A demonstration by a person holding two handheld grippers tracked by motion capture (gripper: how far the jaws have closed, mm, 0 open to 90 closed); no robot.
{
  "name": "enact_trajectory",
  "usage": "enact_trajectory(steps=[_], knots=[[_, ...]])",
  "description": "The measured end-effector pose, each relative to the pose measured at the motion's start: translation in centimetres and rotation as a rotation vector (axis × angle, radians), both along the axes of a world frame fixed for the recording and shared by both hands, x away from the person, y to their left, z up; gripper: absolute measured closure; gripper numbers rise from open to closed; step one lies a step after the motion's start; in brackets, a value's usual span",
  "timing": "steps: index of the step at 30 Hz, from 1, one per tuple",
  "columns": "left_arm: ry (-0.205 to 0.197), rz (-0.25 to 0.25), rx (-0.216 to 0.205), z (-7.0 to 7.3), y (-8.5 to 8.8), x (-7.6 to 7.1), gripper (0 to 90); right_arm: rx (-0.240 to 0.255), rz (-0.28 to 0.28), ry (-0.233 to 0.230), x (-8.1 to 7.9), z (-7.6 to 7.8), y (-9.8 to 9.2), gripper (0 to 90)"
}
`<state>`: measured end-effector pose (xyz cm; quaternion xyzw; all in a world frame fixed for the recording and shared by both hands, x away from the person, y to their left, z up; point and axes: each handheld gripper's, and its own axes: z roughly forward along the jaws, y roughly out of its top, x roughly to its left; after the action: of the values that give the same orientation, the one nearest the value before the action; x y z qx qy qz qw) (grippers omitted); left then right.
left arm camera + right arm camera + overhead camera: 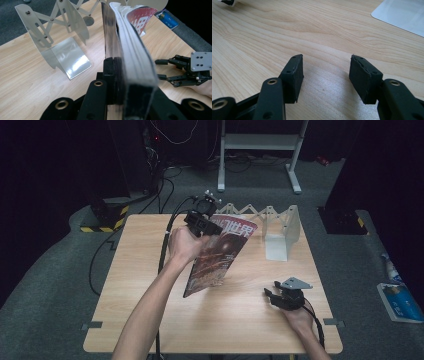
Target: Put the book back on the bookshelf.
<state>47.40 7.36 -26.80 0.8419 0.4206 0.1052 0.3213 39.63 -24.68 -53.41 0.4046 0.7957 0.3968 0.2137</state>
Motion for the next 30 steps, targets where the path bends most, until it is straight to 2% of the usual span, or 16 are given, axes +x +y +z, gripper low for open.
enact_trajectory(steps=[6, 12, 16, 21, 30], knots=[[0.026, 0.011, 0.014, 0.3, 0.2, 0.7, 82.8, 0.001, -0.001, 0.002, 0.0, 0.0, 0.0, 44.9], [0.064, 0.022, 0.045, 0.4, 0.5, 1.6, 82.7, 0.0, 0.0, 0.001, 0.0, 0.0, 0.0, 44.6], [0.075, 0.039, 0.059, 0.4, 0.9, 1.9, 82.7, -0.002, 0.002, -0.001, 0.0, 0.0, 0.0, 44.3], [0.062, 0.078, 0.045, 0.6, 1.8, 2.2, 82.9, -0.002, 0.003, -0.001, 0.0, 0.0, 0.0, 44.1], [0.029, 0.139, -0.008, 0.8, 3.0, 2.6, 83.4, -0.002, 0.002, -0.001, 0.0, 0.0, 0.0, 44.0]])
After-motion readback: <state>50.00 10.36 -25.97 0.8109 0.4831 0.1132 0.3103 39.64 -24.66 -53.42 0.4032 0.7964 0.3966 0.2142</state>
